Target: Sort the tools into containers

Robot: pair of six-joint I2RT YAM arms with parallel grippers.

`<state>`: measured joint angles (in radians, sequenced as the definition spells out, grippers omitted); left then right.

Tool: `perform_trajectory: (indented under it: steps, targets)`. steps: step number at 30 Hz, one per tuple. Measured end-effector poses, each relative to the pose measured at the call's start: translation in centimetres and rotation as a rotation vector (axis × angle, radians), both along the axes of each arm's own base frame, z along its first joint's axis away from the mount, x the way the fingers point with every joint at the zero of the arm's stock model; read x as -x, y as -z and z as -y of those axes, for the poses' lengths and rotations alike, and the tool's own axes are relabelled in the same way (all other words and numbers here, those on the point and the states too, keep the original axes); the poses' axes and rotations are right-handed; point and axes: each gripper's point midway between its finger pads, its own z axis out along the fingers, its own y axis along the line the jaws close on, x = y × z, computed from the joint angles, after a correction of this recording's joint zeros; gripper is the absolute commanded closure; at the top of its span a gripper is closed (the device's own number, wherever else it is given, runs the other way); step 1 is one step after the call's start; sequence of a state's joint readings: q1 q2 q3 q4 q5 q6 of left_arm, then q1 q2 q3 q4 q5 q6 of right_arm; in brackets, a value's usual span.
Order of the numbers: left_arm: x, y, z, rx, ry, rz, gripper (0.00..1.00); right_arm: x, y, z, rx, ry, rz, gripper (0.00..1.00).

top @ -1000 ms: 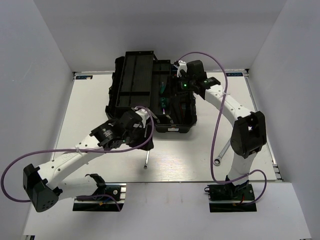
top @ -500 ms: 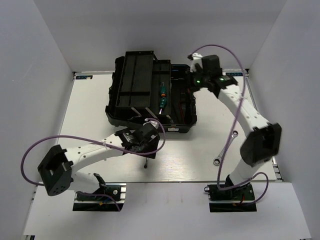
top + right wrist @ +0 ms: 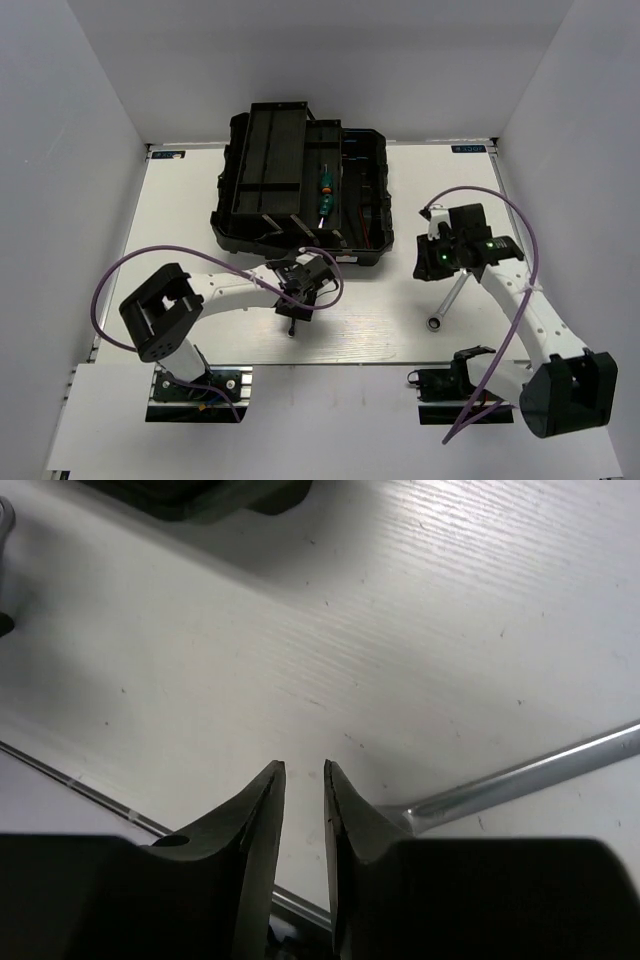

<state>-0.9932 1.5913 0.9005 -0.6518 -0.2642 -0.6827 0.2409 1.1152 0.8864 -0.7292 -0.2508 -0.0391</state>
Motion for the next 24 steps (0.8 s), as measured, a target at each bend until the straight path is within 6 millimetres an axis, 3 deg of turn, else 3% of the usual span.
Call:
perform_trajectory:
  steps: [10, 17, 21, 24]
  targets:
    - [-0.7, 0.3, 0.8, 0.047, -0.023, 0.021, 0.76, 0.9, -0.1, 1.7, -0.023, 0.07, 0.021, 0.73]
    - [-0.6, 0.2, 0.7, 0.092, -0.034, 0.047, 0.94, 1.6, 0.4, 2.2, -0.029, 0.092, -0.018, 0.38]
    - [-0.2, 0.0, 0.6, 0.078, -0.02, 0.035, 1.0, 2.2, 0.7, 2.6, -0.022, 0.098, -0.048, 0.36]
    - [-0.1, -1.9, 1.5, 0.065, 0.037, 0.029, 1.0, 3.0, 1.0, 3.2, -0.004, 0.105, -0.079, 0.36]
